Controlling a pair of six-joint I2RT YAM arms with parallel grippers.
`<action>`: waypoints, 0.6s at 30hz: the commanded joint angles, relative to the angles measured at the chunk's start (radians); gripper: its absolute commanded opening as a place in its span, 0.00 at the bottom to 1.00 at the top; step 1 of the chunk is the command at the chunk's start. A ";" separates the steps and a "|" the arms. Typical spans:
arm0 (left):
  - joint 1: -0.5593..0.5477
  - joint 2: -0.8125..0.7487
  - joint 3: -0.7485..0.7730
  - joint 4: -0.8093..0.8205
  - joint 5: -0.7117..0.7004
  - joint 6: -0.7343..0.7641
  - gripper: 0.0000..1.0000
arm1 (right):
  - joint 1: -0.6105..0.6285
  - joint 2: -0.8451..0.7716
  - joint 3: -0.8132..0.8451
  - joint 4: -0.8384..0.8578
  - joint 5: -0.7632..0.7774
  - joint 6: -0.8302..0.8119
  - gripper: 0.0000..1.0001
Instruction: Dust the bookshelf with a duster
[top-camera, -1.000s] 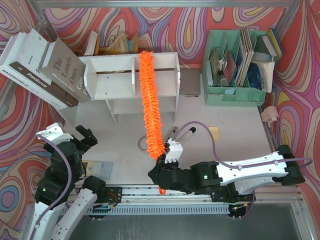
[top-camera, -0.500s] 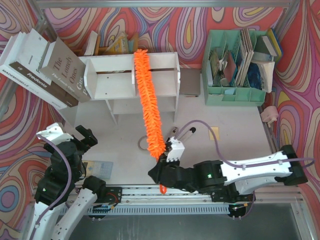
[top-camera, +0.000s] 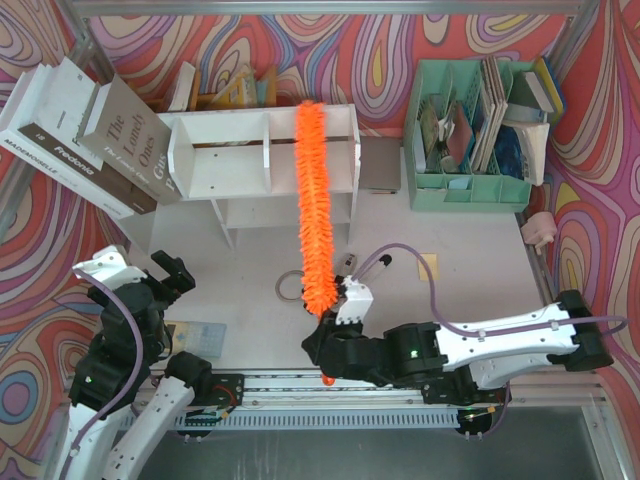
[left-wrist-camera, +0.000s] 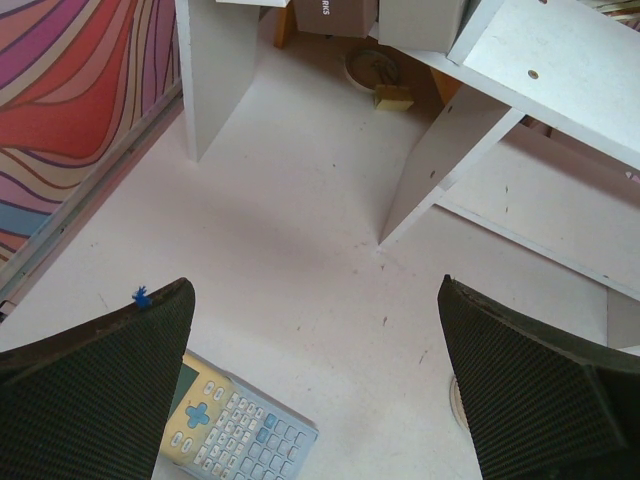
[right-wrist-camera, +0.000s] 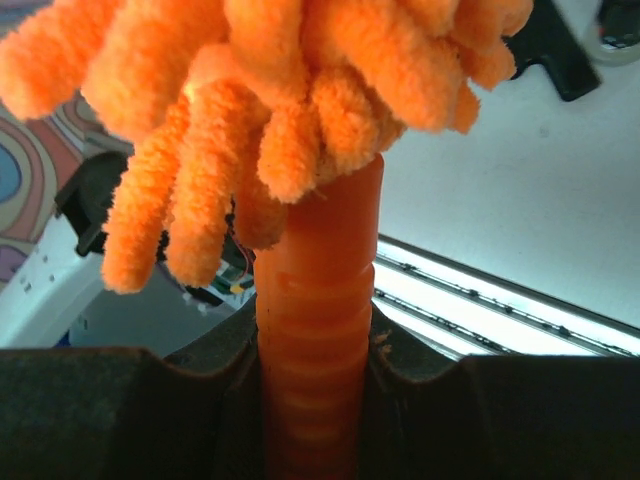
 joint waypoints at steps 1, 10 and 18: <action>-0.005 -0.004 0.017 -0.009 -0.019 -0.005 0.98 | 0.002 0.074 0.073 0.144 -0.052 -0.164 0.00; -0.006 -0.006 0.018 -0.011 -0.020 -0.005 0.98 | -0.003 0.073 0.065 0.032 -0.014 -0.031 0.00; -0.007 -0.008 0.017 -0.010 -0.017 -0.005 0.98 | -0.003 -0.052 -0.028 -0.116 0.078 0.199 0.00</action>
